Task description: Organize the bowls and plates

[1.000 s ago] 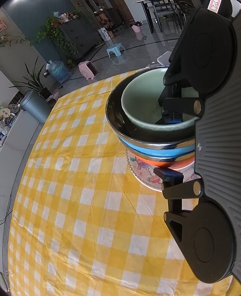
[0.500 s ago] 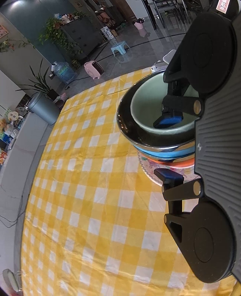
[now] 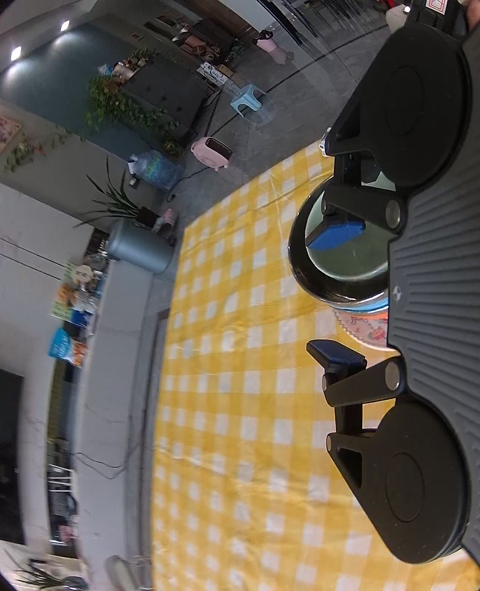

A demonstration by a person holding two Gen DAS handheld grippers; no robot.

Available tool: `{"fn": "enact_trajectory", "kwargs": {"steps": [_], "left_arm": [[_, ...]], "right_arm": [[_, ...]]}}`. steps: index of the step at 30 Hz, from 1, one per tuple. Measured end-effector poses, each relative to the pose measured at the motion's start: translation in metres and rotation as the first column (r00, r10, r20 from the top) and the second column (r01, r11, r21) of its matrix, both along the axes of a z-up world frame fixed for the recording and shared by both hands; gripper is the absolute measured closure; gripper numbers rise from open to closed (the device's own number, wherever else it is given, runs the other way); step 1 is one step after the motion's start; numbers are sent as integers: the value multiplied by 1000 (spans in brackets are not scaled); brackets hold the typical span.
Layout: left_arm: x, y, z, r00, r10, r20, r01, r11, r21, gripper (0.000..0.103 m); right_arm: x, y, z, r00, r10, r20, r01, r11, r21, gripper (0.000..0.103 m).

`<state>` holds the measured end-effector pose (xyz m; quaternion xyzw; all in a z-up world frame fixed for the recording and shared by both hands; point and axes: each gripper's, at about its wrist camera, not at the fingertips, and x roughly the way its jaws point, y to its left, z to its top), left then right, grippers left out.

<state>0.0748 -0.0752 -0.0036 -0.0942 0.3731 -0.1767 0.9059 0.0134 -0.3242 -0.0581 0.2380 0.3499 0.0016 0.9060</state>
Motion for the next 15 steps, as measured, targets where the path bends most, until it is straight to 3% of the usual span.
{"fn": "enact_trajectory", "kwargs": {"steps": [3,6,9,10,12,15], "left_arm": [[-21,8,17,998,0,67,-2,1000,26,38],[-44,16,32,988,0,151,-10,998,68,38],[-69,18,43,970,-56,237,24,991,134,38],[-77,18,44,965,-70,253,31,988,153,37],[-91,22,46,959,-62,275,12,984,180,35],[-107,26,45,954,-48,297,-19,976,219,33]], "right_arm": [[-15,10,14,999,24,42,-20,996,-84,20],[-33,21,30,994,46,103,-29,986,-163,12],[-53,30,48,981,73,182,-31,974,-225,8],[-59,32,53,975,73,208,-21,970,-241,2],[-74,35,63,961,72,267,-3,969,-248,3],[-88,38,73,955,75,288,-3,970,-241,3]]}}
